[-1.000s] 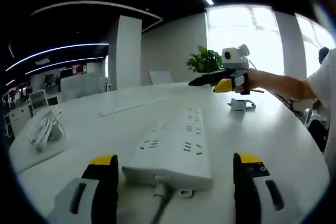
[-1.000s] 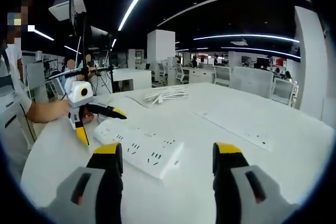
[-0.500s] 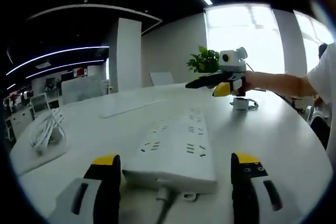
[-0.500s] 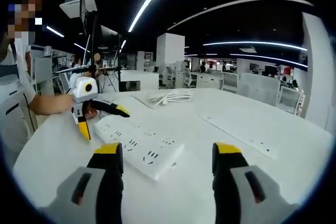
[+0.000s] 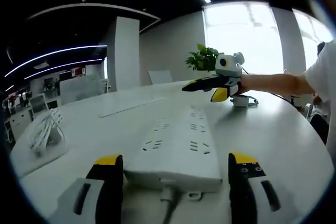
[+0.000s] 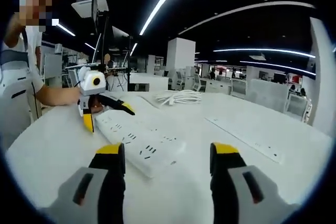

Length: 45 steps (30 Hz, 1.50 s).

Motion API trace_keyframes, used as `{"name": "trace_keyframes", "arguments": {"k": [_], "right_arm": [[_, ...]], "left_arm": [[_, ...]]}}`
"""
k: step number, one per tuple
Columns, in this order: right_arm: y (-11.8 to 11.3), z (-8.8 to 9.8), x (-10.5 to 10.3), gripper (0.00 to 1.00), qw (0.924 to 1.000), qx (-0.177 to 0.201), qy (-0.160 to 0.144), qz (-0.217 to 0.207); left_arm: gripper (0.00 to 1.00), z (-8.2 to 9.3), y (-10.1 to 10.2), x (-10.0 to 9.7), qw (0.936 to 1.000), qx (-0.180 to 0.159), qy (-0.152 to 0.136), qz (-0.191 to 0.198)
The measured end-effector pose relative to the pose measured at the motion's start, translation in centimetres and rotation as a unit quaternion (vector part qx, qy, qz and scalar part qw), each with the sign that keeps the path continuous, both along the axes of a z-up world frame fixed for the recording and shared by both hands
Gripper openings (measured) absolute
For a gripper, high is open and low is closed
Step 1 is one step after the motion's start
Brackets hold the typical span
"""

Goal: Straighten the power strip on the desk, plug the charger into it

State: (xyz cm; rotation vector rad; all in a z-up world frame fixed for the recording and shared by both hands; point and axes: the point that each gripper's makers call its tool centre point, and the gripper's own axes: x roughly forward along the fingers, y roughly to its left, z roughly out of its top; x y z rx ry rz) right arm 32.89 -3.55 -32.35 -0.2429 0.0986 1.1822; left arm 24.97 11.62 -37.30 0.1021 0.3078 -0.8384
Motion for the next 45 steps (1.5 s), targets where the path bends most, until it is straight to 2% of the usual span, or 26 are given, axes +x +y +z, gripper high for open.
{"name": "trace_keyframes", "arguments": {"k": [2,7,14,18,20,25,27,32,35,40,42,45], "right_arm": [[0.0,-0.2,0.4,0.63,0.9999,-0.008,-0.011,0.001],[-0.2,0.0,0.7,0.62,0.9998,-0.013,-0.013,0.01],[-0.8,3.0,-0.2,0.62,0.9992,-0.022,-0.033,0.011],[0.2,4.3,-1.6,0.64,0.9987,-0.011,-0.037,0.034],[0.9,4.0,-2.1,0.67,0.9982,-0.007,-0.033,0.05],[2.0,1.2,-2.3,0.69,0.997,-0.014,-0.017,0.074],[2.1,0.3,-1.8,0.69,0.9972,-0.011,-0.012,0.073],[1.9,-2.1,-0.8,0.68,0.9978,0.001,0.026,0.062],[2.2,-2.6,-1.1,0.66,0.9971,0.002,0.035,0.067],[2.6,-2.5,-1.3,0.64,0.9965,0.006,0.04,0.073],[2.8,-2.9,-1.9,0.61,0.9958,-0.001,0.046,0.079],[3.1,-3.1,-2.7,0.62,0.9951,-0.026,0.034,0.089]], "left_arm": [[0.84,0.0,0.0,0.0,1.0,0.0,0.0,-0.001],[0.84,0.2,0.1,0.0,1.0,-0.006,0.002,-0.002],[0.84,0.2,-0.2,-0.2,1.0,-0.007,0.002,-0.006],[0.85,0.3,-0.3,-0.3,0.9999,-0.006,0.001,-0.009],[0.85,0.3,-0.3,-0.3,0.9999,-0.007,0.001,-0.009],[0.85,0.4,-0.2,-0.3,0.9999,-0.01,0.003,-0.008],[0.84,0.4,-0.1,-0.2,0.9999,-0.009,0.003,-0.008],[0.84,0.3,-0.2,-0.2,0.9999,-0.007,0.001,-0.012],[0.84,0.2,-0.3,-0.1,0.9999,-0.006,-0.001,-0.015],[0.86,0.1,-0.4,-0.1,0.9998,-0.003,-0.005,-0.017],[0.87,0.2,-0.5,-0.2,0.9998,-0.005,-0.003,-0.019],[0.88,0.2,-0.5,-0.3,0.9998,-0.008,-0.002,-0.021]]}}
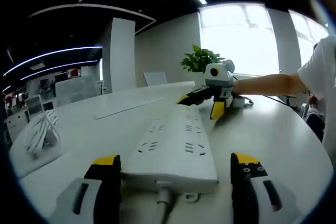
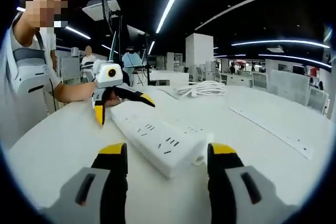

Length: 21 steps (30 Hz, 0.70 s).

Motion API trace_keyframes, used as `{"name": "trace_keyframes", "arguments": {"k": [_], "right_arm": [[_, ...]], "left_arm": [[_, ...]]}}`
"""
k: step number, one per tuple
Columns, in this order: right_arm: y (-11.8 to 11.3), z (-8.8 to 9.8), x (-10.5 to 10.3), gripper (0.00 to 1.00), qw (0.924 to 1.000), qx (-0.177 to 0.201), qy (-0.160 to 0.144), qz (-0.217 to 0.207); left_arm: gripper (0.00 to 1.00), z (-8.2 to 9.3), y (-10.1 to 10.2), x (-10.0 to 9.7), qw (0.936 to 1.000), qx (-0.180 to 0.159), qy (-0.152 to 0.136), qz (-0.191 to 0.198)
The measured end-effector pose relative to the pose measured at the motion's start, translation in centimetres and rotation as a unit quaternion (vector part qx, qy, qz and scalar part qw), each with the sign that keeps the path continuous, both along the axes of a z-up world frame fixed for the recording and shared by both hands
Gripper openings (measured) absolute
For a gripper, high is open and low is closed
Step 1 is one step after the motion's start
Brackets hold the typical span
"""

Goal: Straighten the power strip on the desk, plug the charger into it

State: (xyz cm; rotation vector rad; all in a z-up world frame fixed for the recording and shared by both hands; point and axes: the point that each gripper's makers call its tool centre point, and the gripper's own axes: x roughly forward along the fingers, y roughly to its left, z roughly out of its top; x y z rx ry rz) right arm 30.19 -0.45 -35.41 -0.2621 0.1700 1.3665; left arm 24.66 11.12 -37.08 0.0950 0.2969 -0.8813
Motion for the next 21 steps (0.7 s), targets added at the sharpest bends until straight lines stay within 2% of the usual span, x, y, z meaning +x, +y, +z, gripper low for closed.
{"name": "trace_keyframes", "arguments": {"k": [2,4,7,9,10,11,13,16,21], "right_arm": [[-0.4,0.3,0.0,0.63,0.9993,-0.026,-0.025,-0.003],[-0.6,1.5,-0.1,0.65,0.9991,-0.025,-0.033,-0.006],[-1.4,5.5,1.1,0.65,0.9976,0.003,-0.057,-0.039],[-2.2,9.2,1.7,0.65,0.9943,0.035,-0.076,-0.065],[-2.5,10.6,1.9,0.65,0.9929,0.052,-0.073,-0.078],[-2.8,11.9,2.0,0.65,0.9914,0.061,-0.081,-0.084],[-3.4,13.8,2.2,0.66,0.987,0.056,-0.109,-0.104],[-3.4,16.0,1.3,0.66,0.9842,0.057,-0.125,-0.112],[-2.9,18.3,-1.0,0.66,0.9786,0.023,-0.168,-0.117]], "left_arm": [[0.88,0.0,0.0,0.0,1.0,-0.001,0.0,0.0],[0.88,0.1,0.0,0.0,1.0,-0.004,0.001,0.001],[0.88,0.2,0.0,0.0,1.0,-0.008,0.001,0.001],[0.87,0.3,0.0,0.0,0.9999,-0.01,0.001,0.001],[0.87,0.3,0.1,-0.1,0.9999,-0.01,0.0,0.001],[0.87,0.3,0.1,-0.1,0.9999,-0.01,-0.002,0.002],[0.88,0.3,0.1,-0.2,1.0,-0.008,-0.006,0.001],[0.9,0.4,0.0,-0.3,0.9999,-0.009,-0.008,-0.003],[0.91,0.7,0.1,-0.6,0.9998,-0.019,-0.006,-0.005]]}}
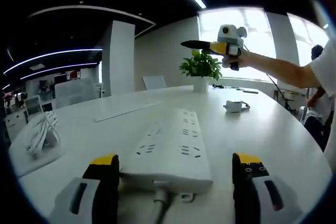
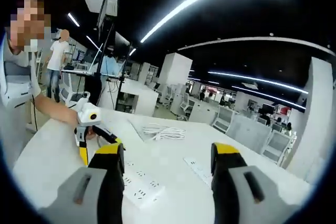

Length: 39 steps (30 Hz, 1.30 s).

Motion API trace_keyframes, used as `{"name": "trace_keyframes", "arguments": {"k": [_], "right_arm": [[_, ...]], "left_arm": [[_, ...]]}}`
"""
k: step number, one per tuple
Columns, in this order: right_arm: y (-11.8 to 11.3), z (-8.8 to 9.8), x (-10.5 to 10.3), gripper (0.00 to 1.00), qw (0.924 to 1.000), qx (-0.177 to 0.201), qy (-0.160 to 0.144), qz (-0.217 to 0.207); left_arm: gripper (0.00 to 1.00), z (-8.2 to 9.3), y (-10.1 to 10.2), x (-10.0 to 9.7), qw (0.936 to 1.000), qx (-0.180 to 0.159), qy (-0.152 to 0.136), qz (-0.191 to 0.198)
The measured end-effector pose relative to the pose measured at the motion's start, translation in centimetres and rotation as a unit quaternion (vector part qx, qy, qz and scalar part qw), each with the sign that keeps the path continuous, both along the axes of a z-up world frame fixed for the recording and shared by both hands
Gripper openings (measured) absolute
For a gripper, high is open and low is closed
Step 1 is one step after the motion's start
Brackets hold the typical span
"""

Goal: Straighten the power strip on the desk, plug the charger into it

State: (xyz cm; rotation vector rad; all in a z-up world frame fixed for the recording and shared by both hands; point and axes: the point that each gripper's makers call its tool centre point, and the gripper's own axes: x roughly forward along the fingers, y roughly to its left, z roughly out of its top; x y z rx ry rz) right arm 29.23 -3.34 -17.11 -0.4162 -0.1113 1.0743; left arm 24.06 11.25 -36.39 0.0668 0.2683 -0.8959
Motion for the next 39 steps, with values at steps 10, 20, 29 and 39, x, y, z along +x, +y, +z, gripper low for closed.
{"name": "trace_keyframes", "arguments": {"k": [10,20,29,39], "right_arm": [[0.4,5.3,-2.6,0.7,0.9986,0.022,-0.037,-0.03],[-0.9,9.1,-6.5,0.68,0.995,0.007,-0.072,-0.069],[-5.2,5.1,-10.0,0.7,0.9902,-0.073,-0.039,-0.113],[-11.8,0.4,-16.1,0.72,0.9779,-0.125,0.008,-0.168]], "left_arm": [[0.94,-0.1,-0.2,-0.3,1.0,0.004,-0.004,-0.005],[0.96,-0.5,-0.5,-0.2,0.9999,0.01,-0.009,-0.006],[0.96,-0.6,-0.4,-0.2,0.9999,0.012,-0.01,-0.007],[0.96,-0.6,-0.4,-0.3,0.9998,0.016,-0.011,-0.007]]}}
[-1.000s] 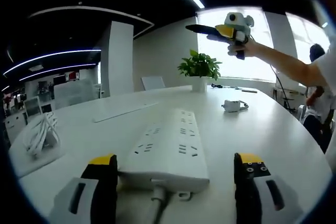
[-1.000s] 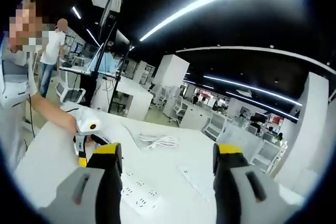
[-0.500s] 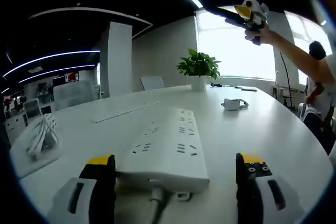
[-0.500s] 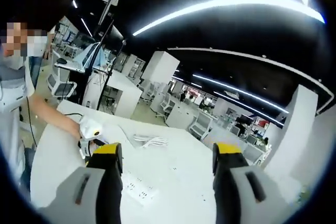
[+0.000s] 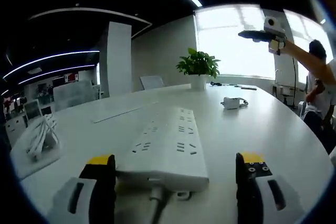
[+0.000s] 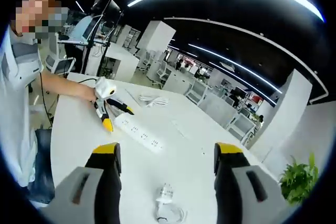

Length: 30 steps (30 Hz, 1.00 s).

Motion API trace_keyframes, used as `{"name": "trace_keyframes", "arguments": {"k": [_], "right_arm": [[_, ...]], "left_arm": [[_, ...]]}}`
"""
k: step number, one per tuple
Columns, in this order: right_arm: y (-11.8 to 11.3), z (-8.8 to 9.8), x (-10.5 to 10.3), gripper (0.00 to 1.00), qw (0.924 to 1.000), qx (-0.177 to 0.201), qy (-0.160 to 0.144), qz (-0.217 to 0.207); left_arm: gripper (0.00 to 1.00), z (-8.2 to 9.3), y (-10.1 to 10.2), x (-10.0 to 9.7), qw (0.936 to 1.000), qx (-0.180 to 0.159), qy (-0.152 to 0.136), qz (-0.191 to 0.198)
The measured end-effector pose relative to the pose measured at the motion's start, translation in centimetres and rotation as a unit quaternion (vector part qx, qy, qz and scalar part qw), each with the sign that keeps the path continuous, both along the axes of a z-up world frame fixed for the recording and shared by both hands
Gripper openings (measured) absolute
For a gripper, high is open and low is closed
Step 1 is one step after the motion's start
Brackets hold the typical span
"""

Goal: Straighten the power strip on the desk, plug the charger into it

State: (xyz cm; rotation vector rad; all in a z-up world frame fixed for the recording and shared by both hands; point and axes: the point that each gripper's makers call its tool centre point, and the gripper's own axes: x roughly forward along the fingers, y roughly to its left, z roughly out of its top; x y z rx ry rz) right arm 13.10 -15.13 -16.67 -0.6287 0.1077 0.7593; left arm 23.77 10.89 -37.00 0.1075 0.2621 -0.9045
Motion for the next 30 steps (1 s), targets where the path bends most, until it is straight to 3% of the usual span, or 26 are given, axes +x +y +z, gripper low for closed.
{"name": "trace_keyframes", "arguments": {"k": [4,7,15,19,30], "right_arm": [[-2.3,0.4,-2.0,0.72,0.9998,0.001,0.001,-0.019],[-2.3,1.8,-3.7,0.72,0.9997,0.006,-0.002,-0.022],[4.2,8.5,-4.7,0.74,0.9953,0.065,-0.053,0.048],[7.3,10.5,-2.9,0.74,0.9907,0.084,-0.071,0.08],[12.7,13.0,5.4,0.74,0.9876,0.067,-0.063,0.127]], "left_arm": [[0.96,0.0,0.0,0.0,1.0,0.0,0.0,0.0],[0.96,0.0,0.0,0.0,1.0,-0.001,0.0,0.0],[0.96,0.1,0.1,0.0,1.0,0.0,-0.001,0.0],[0.96,0.1,0.1,-0.1,1.0,-0.001,0.0,-0.001],[0.96,0.1,0.1,-0.1,1.0,0.003,-0.002,-0.003]]}}
